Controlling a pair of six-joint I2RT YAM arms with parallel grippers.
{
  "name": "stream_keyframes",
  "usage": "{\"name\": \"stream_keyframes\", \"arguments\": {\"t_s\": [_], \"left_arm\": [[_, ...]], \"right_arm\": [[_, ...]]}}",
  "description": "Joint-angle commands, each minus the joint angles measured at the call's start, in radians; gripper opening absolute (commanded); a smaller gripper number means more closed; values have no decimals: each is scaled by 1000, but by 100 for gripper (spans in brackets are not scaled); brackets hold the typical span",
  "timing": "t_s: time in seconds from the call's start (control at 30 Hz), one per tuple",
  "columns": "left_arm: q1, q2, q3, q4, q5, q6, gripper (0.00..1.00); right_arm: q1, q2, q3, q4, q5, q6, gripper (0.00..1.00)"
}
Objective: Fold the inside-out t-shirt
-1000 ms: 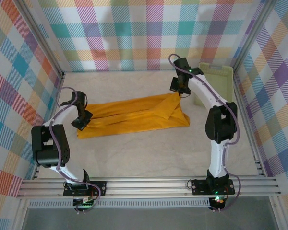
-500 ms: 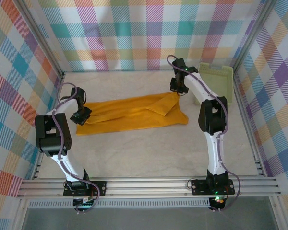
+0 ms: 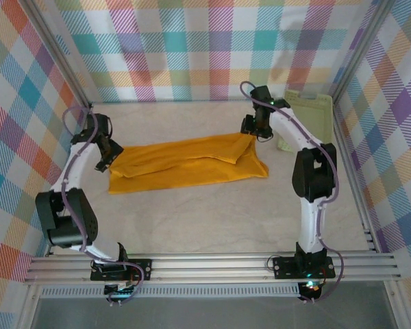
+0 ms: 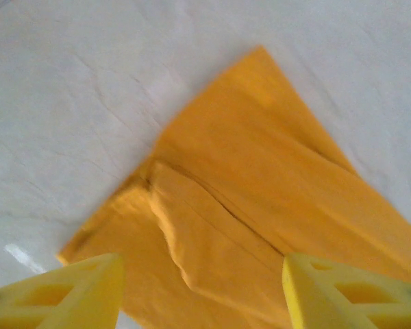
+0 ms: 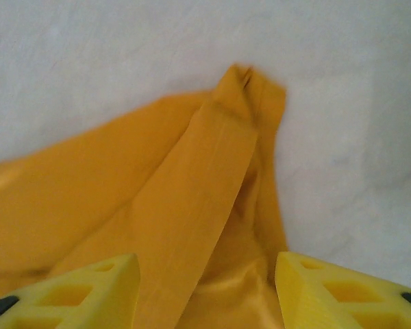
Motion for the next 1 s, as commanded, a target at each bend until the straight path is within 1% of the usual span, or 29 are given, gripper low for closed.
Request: {"name": "stream_keyframes", "arguments": {"t_s": [0.0, 0.1, 0.17, 0.23, 0.33, 0.43, 0.53, 0.63, 0.73, 0.8, 0.87, 0.97], "left_arm": [[-114, 19, -74, 42, 69, 22, 62], [-168, 97, -89, 96, 135, 19, 60], [-169, 141, -92, 128, 152, 20, 60], [-161, 191, -78, 141, 127, 32, 61], [-130, 259, -58, 147, 127, 42, 60], [-111, 288, -80, 168, 144, 37, 61], [-123, 286, -137, 203, 179, 22, 63], [-161, 246, -222, 247, 205, -2, 66], [-217, 165, -334, 291, 225, -53, 69], [-261, 89, -417, 304, 224, -93, 71], [-309, 9, -479, 314, 218, -126, 73], [-352, -75, -496, 271, 204, -135, 74]], "right_arm": [[72, -62, -100, 98, -68, -6, 54], [99, -63, -174, 136, -107, 27, 54], [107, -48, -208, 174, -131, 44, 54], [109, -12, -208, 173, -136, 56, 54], [106, 30, -204, 164, -91, 77, 54], [89, 67, -205, 153, -63, 115, 54], [61, 90, -236, 165, -74, 149, 53], [28, 79, -303, 193, -95, 178, 52], [-41, 25, -424, 239, -162, 221, 50], [-86, -41, -523, 261, -136, 234, 51], [-116, -90, -584, 264, -97, 227, 52], [-136, -132, -626, 272, -99, 203, 53]]}}
